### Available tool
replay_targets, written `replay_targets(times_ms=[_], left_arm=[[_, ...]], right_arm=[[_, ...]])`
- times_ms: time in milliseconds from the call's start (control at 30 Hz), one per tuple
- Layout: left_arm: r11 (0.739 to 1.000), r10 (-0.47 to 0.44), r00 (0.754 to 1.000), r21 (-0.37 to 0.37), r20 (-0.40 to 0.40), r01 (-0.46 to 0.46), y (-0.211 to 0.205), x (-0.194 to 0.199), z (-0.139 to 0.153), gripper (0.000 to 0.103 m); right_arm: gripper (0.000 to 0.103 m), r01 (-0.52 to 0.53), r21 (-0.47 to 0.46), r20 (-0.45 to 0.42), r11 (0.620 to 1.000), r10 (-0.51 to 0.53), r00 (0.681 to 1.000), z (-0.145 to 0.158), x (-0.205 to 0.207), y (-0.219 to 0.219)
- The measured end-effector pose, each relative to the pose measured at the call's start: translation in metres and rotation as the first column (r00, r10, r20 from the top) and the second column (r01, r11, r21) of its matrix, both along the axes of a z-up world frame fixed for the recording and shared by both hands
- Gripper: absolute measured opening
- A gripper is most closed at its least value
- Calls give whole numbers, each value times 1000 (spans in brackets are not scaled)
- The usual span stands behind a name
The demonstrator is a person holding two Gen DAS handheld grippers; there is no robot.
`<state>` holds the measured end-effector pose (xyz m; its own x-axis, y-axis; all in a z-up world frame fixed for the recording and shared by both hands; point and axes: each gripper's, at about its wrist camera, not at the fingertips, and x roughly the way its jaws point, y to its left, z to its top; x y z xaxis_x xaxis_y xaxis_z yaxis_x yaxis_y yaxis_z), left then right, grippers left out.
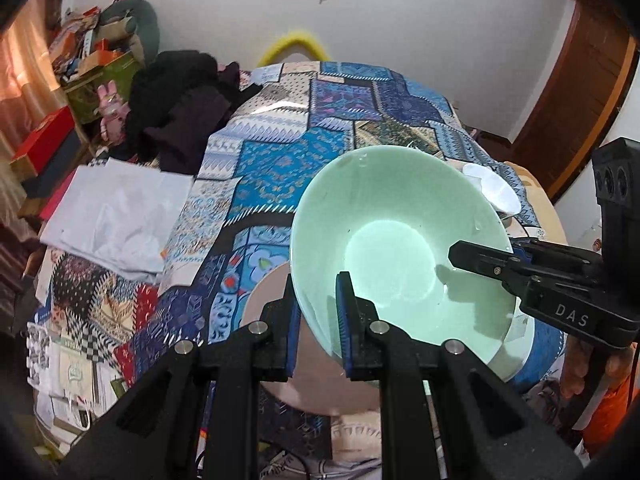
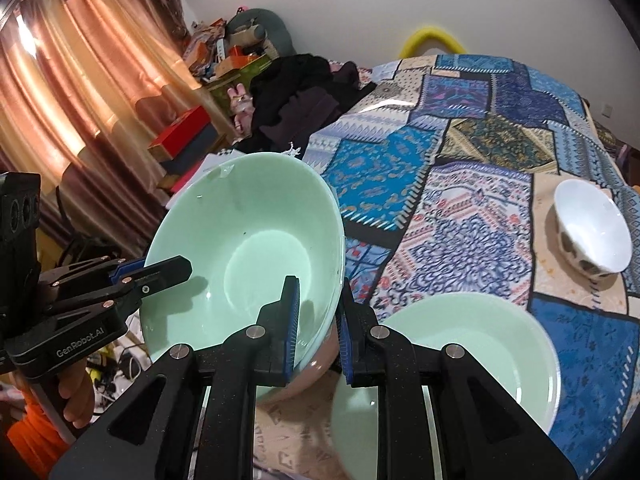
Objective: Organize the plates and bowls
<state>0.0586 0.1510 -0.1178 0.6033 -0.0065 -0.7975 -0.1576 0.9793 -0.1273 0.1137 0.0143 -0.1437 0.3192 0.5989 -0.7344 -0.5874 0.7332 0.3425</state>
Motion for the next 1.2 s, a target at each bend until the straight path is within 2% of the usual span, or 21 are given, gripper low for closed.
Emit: replay_targets(times_ms=[800, 900, 967, 1067, 1200], left_arm=[[998, 43, 989, -39, -142, -49, 27, -5, -68, 16], [998, 53, 988, -32, -148, -59, 29, -4, -72, 16], [998, 59, 988, -24, -140, -63, 32, -4, -73, 16], [999, 20, 991, -45, -131, -27, 27, -2, -71, 16], [1000, 5, 991, -24, -135, -8, 19, 2, -74, 16]], right_arm=[[16, -57, -92, -124, 994, 46, 991, -51, -11, 29], [16, -61, -102, -131, 993, 47, 990, -56, -11, 30], [21, -59, -103, -134, 993, 45, 990, -57, -9, 31], [22, -60, -99, -134, 993, 47, 990, -57, -8, 31], [22, -69, -106, -130, 992, 55, 990, -59, -9, 32]])
